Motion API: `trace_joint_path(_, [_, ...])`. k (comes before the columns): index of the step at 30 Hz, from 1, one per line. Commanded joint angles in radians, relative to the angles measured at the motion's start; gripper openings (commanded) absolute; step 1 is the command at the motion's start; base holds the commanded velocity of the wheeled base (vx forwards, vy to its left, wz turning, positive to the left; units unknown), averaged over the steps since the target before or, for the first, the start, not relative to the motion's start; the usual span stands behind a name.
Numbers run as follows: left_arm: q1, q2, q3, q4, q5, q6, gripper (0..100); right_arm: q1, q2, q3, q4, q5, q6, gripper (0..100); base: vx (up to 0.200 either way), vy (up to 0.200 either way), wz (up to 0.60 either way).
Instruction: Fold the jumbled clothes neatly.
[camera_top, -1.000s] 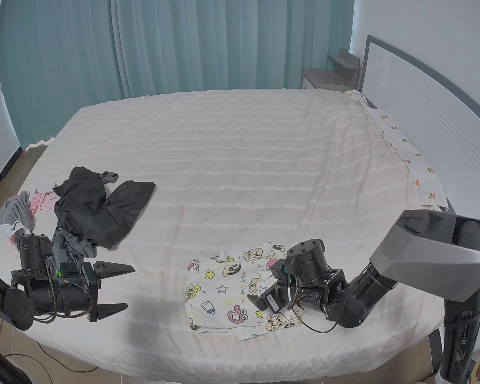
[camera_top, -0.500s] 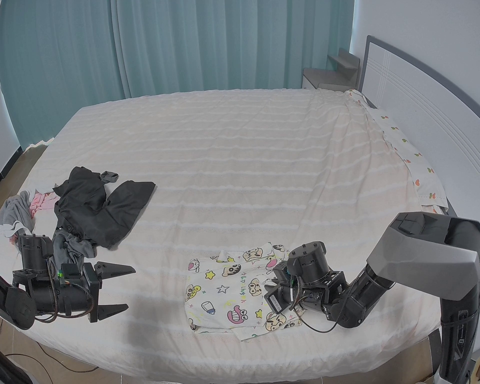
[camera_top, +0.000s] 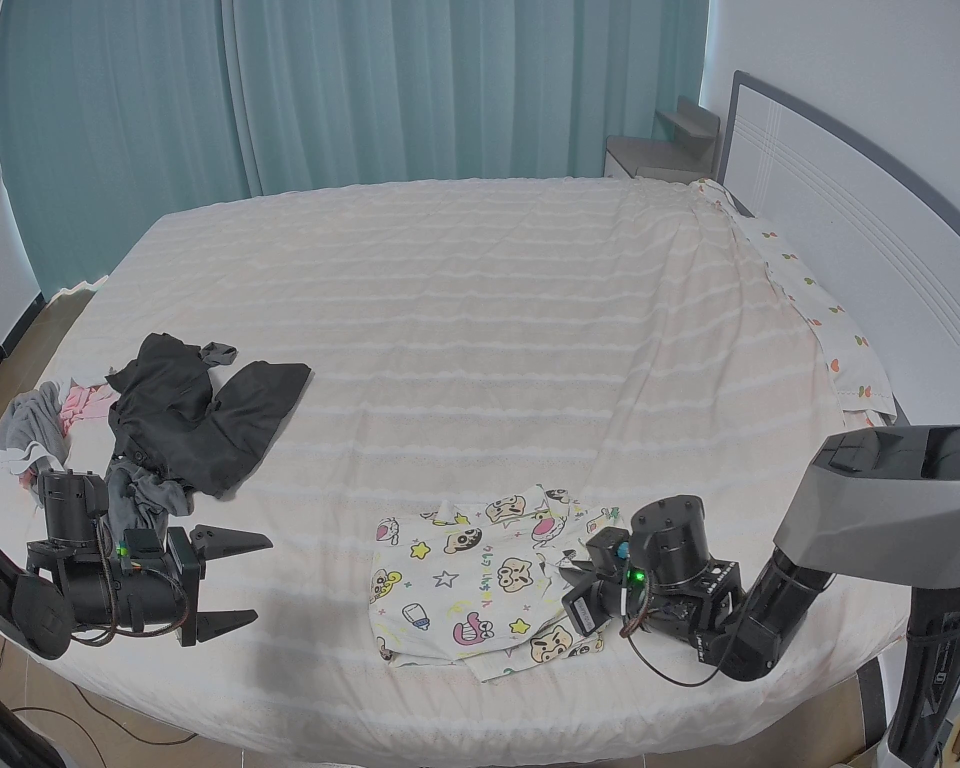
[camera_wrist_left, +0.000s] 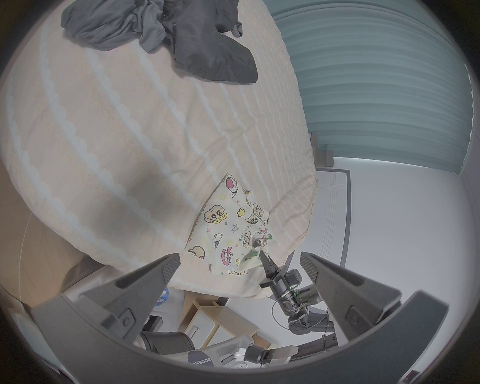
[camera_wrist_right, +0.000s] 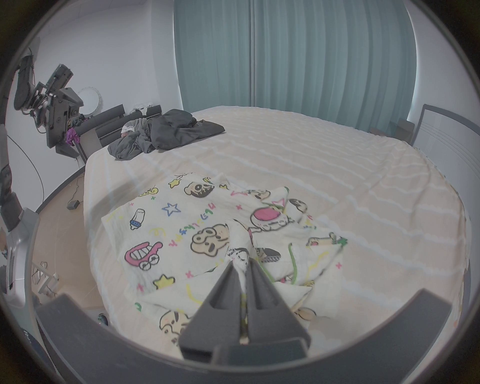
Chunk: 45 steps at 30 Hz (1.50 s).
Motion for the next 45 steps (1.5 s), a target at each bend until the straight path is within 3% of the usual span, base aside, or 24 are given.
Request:
trace_joint_path(1, [0.0,0.004,0.0,0.0,0.0,-0.001,100,-0.021,-0.04,0.162,-0.135,0.009,0.025,0,0.0,0.0,0.0])
trace_joint_path(11, [0.0,0.004,0.002,0.0,0.0,-0.001,100,-0.028,0.088,0.371,-0.483,0.032,0.16,0,0.0,0.0,0.0])
trace_joint_path(18, [0.0,0.004,0.002,0.0,0.0,-0.001,100,-0.027,0.106,0.412,-0.517,0.034,0.2,0,0.0,0.0,0.0])
trace_joint_path(19, [0.0,0.004,0.002,0.0,0.0,-0.001,100,-0.027,0.106,0.412,-0.517,0.034,0.2,100,0.0,0.0,0.0])
trace_joint_path(25, [0.0,0.004,0.002,0.0,0.0,-0.001,100,-0.027,0.098,0.434,-0.517,0.032,0.201,100,0.0,0.0,0.0])
trace_joint_path(35, [0.0,0.007,0.002,0.0,0.0,-0.001,100,-0.033,-0.076,0.472,-0.517,0.02,0.206,100,0.0,0.0,0.0])
trace_joint_path(41, [0.0,0.007,0.002,0.0,0.0,-0.001,100,-0.079,0.009,0.392,-0.515,0.031,0.212,100,0.0,0.0,0.0])
trace_joint_path(45, [0.0,0.008,0.006,0.0,0.0,-0.001,100,-0.088,0.094,0.385,-0.517,0.078,0.266,100,0.0,0.0,0.0])
